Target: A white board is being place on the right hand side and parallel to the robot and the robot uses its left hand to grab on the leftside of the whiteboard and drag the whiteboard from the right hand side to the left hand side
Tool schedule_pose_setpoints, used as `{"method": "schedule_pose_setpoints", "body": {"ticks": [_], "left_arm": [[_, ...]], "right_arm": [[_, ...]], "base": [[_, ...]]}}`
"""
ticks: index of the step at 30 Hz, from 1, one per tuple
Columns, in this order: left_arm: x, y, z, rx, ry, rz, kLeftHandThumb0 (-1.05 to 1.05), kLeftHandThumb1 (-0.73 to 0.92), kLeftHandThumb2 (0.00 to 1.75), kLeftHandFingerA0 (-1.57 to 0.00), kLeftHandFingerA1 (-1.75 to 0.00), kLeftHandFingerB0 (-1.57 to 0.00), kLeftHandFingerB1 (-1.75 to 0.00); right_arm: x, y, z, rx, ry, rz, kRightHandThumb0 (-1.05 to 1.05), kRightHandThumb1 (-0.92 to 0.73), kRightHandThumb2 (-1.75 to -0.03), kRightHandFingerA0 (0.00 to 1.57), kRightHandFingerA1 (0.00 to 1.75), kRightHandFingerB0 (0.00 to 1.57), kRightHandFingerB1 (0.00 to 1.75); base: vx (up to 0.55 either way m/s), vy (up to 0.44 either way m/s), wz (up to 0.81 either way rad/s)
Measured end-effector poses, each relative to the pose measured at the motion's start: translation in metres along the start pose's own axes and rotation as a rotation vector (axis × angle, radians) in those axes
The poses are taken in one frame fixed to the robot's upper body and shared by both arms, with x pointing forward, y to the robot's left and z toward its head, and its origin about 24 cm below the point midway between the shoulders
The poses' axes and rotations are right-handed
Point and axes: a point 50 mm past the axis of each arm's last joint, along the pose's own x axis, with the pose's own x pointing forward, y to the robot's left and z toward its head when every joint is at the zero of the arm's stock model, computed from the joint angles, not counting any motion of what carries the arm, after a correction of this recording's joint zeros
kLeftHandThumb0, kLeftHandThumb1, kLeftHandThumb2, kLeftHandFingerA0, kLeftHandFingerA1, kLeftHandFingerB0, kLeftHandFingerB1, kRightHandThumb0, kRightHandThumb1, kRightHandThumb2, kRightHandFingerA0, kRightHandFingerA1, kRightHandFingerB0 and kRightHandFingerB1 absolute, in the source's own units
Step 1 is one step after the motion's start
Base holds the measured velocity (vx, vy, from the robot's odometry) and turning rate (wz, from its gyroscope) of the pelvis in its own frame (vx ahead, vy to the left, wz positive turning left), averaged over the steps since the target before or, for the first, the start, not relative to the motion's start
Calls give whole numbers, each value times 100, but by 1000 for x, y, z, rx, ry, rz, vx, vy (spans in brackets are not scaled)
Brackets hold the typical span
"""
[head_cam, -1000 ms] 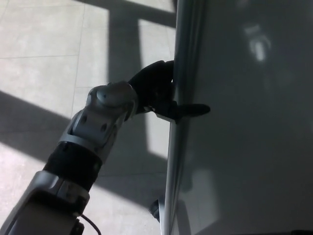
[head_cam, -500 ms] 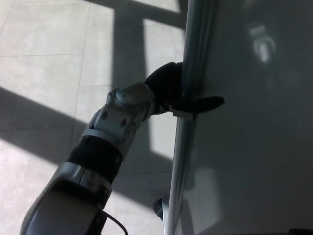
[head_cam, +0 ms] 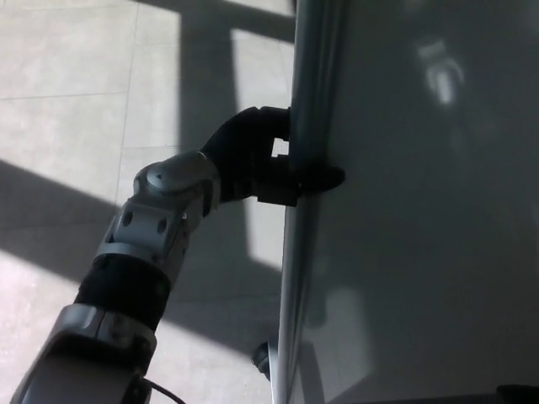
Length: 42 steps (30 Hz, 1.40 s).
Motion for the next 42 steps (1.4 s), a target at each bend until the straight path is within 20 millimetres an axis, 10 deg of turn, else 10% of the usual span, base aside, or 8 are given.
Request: {"method": "schedule_pose_setpoints", "body": {"ticks": [42], "left_arm": [[-161,127,-3,-47,295,-5,-16,60,58,-95,-78,-96,-60]], "right_arm": [[1,0,0,-6,8,17,-72,-81,-71,63,129,36,82]], "base": [[0,0,0]]}}
